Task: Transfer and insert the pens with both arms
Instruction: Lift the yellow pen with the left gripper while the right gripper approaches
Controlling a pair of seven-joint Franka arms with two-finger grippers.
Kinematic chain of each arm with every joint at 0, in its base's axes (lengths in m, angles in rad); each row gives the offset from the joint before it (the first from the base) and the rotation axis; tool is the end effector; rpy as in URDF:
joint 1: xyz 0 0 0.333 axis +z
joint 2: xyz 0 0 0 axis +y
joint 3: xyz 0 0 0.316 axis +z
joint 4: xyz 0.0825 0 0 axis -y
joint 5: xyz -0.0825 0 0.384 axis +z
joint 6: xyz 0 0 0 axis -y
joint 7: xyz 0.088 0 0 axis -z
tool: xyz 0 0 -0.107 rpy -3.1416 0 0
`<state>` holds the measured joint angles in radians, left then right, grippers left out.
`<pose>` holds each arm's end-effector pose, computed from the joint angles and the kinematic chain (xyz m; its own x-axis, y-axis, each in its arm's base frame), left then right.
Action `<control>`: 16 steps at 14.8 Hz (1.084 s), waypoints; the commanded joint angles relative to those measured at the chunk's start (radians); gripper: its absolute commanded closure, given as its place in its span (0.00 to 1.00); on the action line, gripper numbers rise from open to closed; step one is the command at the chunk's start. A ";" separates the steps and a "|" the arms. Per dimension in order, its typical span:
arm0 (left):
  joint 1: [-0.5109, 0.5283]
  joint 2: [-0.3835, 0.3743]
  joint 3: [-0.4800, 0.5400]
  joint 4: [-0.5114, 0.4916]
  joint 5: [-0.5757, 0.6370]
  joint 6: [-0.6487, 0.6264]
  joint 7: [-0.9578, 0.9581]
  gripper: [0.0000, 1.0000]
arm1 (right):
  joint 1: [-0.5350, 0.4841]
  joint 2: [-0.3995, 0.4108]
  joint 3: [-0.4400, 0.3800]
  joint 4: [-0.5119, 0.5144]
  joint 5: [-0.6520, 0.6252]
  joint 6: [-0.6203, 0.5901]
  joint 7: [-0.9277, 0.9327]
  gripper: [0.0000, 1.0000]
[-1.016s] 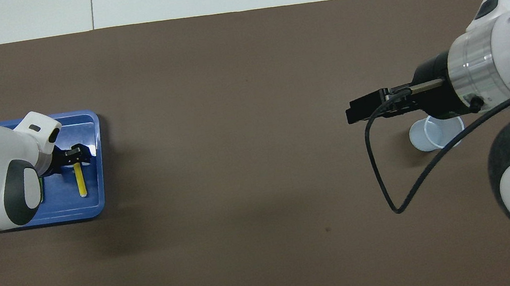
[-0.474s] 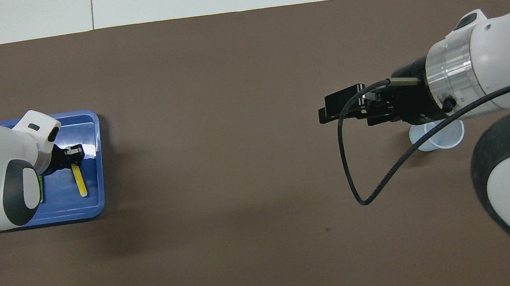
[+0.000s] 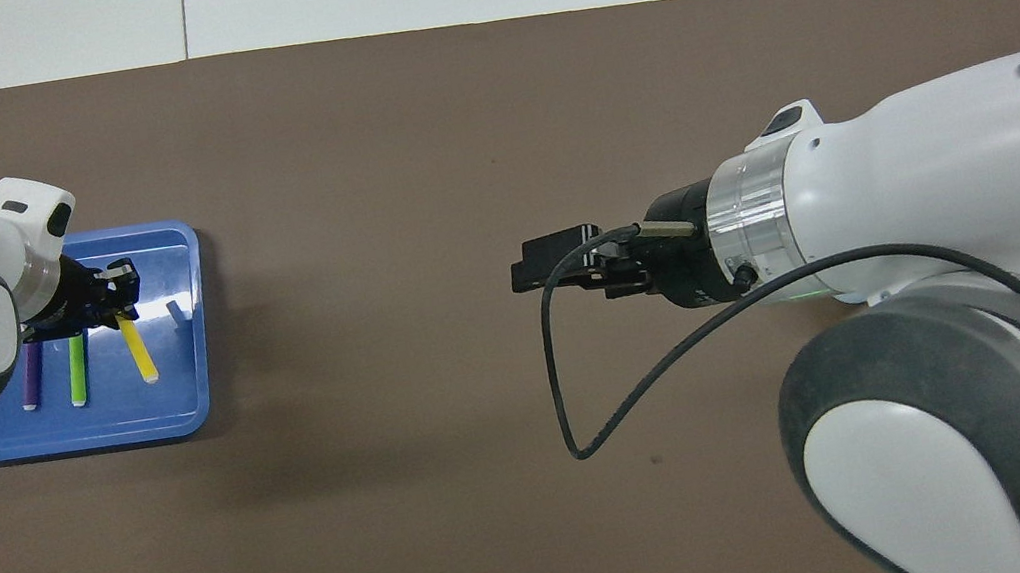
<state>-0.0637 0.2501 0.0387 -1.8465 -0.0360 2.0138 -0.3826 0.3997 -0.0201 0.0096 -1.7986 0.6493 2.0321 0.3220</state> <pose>0.6103 -0.0186 0.3836 0.9275 0.3641 -0.0847 0.3645 -0.9311 -0.0108 0.5215 0.2636 0.5819 0.9919 -0.1228 -0.0332 -0.1173 -0.7818 -0.6124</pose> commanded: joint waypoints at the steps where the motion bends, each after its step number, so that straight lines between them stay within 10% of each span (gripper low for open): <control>1: -0.019 -0.069 0.007 0.009 -0.074 -0.114 -0.143 1.00 | -0.001 -0.030 -0.002 -0.059 0.088 0.046 0.000 0.00; 16: -0.298 -0.228 -0.010 0.007 -0.416 -0.231 -0.996 1.00 | 0.110 0.104 0.001 -0.096 0.414 0.358 -0.227 0.00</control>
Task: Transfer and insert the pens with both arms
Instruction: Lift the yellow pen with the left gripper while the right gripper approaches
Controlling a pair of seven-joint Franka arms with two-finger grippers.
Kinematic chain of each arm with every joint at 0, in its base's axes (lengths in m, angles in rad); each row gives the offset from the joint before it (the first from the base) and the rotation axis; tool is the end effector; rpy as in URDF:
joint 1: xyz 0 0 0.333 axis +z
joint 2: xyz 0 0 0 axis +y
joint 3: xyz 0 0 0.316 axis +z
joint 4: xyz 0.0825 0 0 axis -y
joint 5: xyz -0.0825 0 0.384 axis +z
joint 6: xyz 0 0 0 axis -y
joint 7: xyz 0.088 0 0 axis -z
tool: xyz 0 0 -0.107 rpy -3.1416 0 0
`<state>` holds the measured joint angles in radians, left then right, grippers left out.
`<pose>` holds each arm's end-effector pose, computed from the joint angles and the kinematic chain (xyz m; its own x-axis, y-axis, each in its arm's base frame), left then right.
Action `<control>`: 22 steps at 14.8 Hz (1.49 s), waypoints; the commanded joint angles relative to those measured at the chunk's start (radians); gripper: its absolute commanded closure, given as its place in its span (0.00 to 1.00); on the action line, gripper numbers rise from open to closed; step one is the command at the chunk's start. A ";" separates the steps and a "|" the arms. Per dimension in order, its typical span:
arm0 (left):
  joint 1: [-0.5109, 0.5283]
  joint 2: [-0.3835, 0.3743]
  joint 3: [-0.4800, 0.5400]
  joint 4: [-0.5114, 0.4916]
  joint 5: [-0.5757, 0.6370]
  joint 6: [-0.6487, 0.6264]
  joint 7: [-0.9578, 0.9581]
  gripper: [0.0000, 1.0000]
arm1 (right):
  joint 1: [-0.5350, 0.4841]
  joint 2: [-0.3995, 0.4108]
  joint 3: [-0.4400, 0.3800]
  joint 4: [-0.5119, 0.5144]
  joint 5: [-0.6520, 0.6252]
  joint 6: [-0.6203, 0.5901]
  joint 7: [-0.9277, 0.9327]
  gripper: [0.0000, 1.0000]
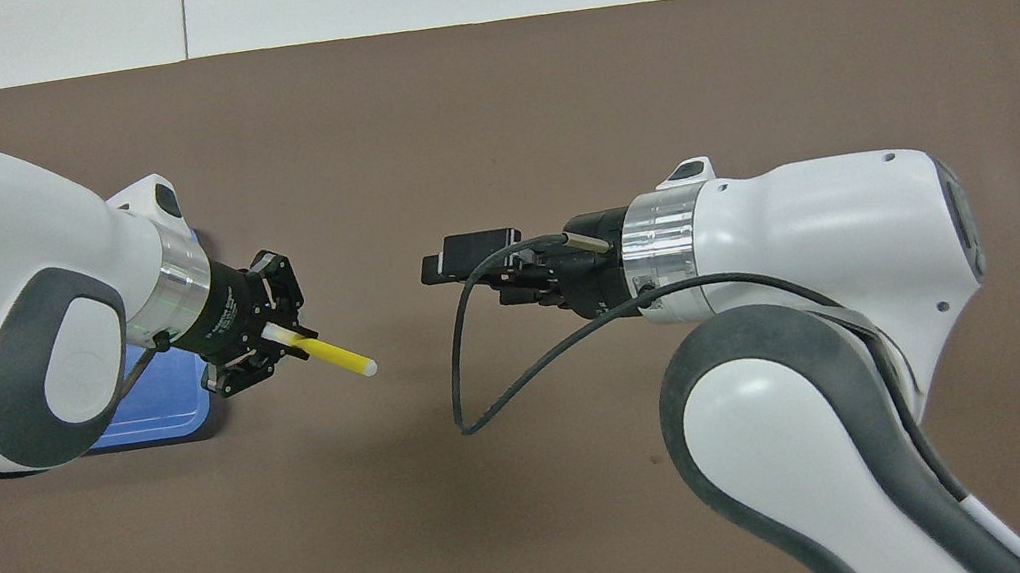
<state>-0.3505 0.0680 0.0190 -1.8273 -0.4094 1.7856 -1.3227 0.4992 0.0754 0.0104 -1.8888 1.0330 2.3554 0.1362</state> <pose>0.5297 -0.2187 0.4891 0.4096 0.8221 -0.3955 0.8889 -0.4572 -0.0298 0.5330 0.3110 0.5116 0.9734 -0.2244 -0.0458 -0.1716 -0.5821 -0.7948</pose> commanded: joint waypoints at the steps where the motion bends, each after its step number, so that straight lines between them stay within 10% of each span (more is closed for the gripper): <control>1: -0.012 -0.057 0.009 -0.012 -0.054 0.001 -0.076 1.00 | 0.015 0.017 0.002 -0.006 0.036 0.038 -0.046 0.00; 10: -0.039 -0.068 -0.002 -0.026 -0.101 0.172 -0.217 1.00 | 0.085 0.029 0.002 -0.001 0.095 0.128 -0.102 0.07; 13: -0.042 -0.068 -0.001 -0.027 -0.101 0.170 -0.217 1.00 | 0.104 0.029 0.002 -0.003 0.088 0.128 -0.109 0.21; 18: -0.042 -0.073 -0.002 -0.027 -0.100 0.163 -0.217 1.00 | 0.104 0.029 0.002 -0.004 0.082 0.122 -0.116 0.72; 22: -0.044 -0.074 -0.002 -0.029 -0.100 0.158 -0.216 1.00 | 0.104 0.029 0.002 -0.004 0.082 0.123 -0.107 0.73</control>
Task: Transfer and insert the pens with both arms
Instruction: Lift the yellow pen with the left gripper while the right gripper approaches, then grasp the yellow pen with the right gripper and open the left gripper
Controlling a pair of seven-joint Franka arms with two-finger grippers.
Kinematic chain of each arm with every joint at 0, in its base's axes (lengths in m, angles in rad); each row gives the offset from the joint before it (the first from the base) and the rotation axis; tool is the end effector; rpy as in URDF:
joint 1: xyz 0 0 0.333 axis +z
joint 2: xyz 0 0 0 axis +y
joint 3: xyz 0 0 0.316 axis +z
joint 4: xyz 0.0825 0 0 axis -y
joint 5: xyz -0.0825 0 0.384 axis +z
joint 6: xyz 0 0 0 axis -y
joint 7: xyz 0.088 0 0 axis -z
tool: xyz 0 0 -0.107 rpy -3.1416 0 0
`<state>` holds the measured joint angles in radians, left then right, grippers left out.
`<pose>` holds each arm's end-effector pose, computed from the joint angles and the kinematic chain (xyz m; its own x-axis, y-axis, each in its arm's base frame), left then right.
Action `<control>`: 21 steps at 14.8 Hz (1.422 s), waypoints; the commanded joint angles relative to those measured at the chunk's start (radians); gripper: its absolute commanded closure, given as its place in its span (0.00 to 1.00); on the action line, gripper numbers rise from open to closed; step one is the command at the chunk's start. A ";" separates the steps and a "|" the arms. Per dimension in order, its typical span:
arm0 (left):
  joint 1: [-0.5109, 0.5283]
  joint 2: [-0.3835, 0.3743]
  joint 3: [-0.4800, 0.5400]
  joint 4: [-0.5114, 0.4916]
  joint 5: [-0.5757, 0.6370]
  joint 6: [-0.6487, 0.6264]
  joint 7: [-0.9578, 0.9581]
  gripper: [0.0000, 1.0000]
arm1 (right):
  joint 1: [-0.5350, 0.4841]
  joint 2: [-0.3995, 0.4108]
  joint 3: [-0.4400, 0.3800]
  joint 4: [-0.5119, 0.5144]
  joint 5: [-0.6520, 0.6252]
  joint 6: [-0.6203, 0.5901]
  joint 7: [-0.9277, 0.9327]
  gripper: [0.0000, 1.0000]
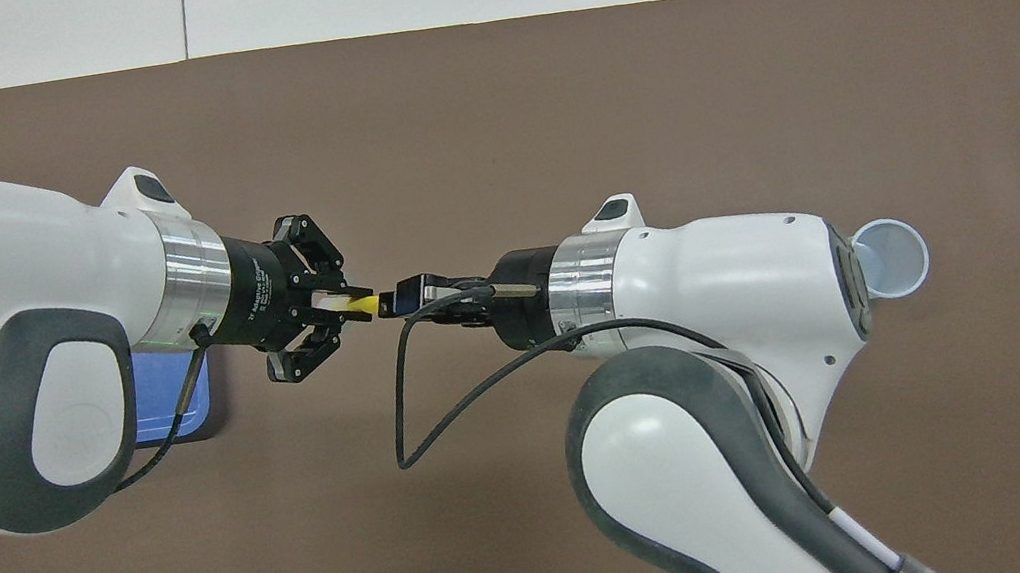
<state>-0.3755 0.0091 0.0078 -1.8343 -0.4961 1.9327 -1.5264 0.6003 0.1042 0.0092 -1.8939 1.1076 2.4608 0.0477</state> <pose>0.5265 -0.2380 0.5336 0.2398 0.8572 -0.4558 0.9696 -0.2349 0.0684 0.5130 0.3568 0.4977 0.9822 -0.1872 0.0156 -0.0956 -0.5697 -0.8163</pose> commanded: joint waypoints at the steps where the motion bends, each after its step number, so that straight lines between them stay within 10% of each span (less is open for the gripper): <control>1: -0.019 -0.015 0.009 -0.022 -0.013 0.011 -0.012 1.00 | 0.003 0.000 0.003 0.001 0.008 0.020 -0.019 0.80; 3: -0.019 -0.018 0.009 -0.023 -0.012 0.011 -0.012 1.00 | 0.003 0.000 0.003 0.001 0.008 0.017 -0.017 1.00; 10: -0.019 -0.024 0.009 -0.023 -0.010 0.008 -0.008 0.91 | -0.013 0.002 0.002 0.015 -0.041 -0.035 0.014 1.00; 12: -0.023 -0.024 0.006 -0.022 -0.009 0.011 -0.023 0.01 | -0.039 -0.001 -0.001 0.022 -0.063 -0.092 0.021 1.00; 21: 0.030 -0.037 0.015 -0.019 0.008 0.029 -0.011 0.00 | -0.215 -0.061 -0.008 0.036 -0.437 -0.371 0.052 1.00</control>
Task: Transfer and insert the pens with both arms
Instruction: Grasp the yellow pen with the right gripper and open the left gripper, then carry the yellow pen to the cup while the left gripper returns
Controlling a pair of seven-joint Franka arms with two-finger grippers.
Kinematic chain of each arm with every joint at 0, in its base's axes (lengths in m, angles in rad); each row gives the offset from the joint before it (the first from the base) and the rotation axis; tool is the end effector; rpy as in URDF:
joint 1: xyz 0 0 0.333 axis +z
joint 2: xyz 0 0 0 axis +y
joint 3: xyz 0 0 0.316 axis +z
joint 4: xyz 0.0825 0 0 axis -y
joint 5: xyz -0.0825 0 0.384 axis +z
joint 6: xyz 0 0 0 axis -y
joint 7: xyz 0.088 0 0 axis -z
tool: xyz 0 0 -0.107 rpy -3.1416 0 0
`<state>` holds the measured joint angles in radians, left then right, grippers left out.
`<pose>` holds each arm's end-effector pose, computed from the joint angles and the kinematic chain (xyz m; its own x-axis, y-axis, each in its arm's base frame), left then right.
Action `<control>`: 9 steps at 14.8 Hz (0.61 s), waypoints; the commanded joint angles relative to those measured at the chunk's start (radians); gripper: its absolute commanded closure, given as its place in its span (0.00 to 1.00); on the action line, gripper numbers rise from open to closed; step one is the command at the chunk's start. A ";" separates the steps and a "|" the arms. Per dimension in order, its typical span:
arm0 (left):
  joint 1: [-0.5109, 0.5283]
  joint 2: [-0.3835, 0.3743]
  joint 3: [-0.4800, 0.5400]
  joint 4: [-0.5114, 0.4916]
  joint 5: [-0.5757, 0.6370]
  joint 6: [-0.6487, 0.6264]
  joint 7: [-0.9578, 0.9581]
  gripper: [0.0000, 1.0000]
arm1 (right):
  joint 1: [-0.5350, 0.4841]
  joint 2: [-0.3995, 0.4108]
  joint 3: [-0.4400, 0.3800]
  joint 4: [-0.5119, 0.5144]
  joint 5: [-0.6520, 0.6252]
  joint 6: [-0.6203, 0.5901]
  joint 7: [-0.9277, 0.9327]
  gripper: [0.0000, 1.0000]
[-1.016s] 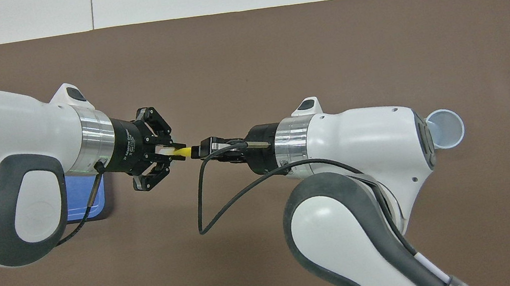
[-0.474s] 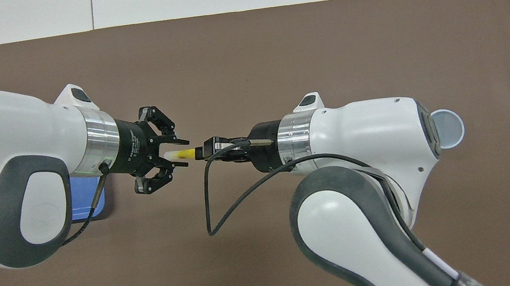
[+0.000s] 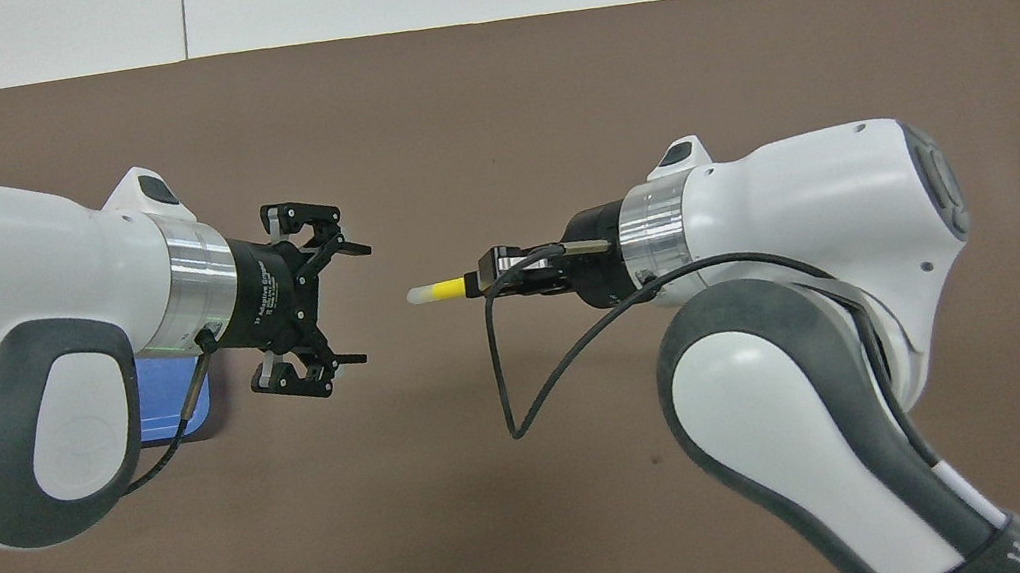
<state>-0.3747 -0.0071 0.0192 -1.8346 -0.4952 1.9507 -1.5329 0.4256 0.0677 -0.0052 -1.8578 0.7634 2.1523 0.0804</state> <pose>0.5281 -0.2299 0.5443 0.2302 0.8595 -0.4564 0.9731 -0.2090 0.0971 0.5418 0.2734 0.5129 0.9991 -0.0315 0.0297 -0.0045 -0.7577 -0.6526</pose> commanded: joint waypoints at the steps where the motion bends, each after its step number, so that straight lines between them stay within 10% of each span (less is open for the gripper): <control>1: 0.037 -0.022 0.004 -0.017 0.039 0.010 -0.006 0.00 | -0.059 -0.035 0.007 0.000 -0.140 -0.086 0.019 1.00; 9: 0.105 -0.030 0.005 -0.006 0.139 -0.004 0.210 0.00 | -0.209 -0.078 0.007 0.000 -0.573 -0.262 0.012 1.00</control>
<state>-0.2982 -0.0165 0.0287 -1.8315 -0.3741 1.9511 -1.4127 0.2575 0.0068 -0.0101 -1.8551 0.2754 1.9308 0.0827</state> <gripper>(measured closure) 0.000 0.811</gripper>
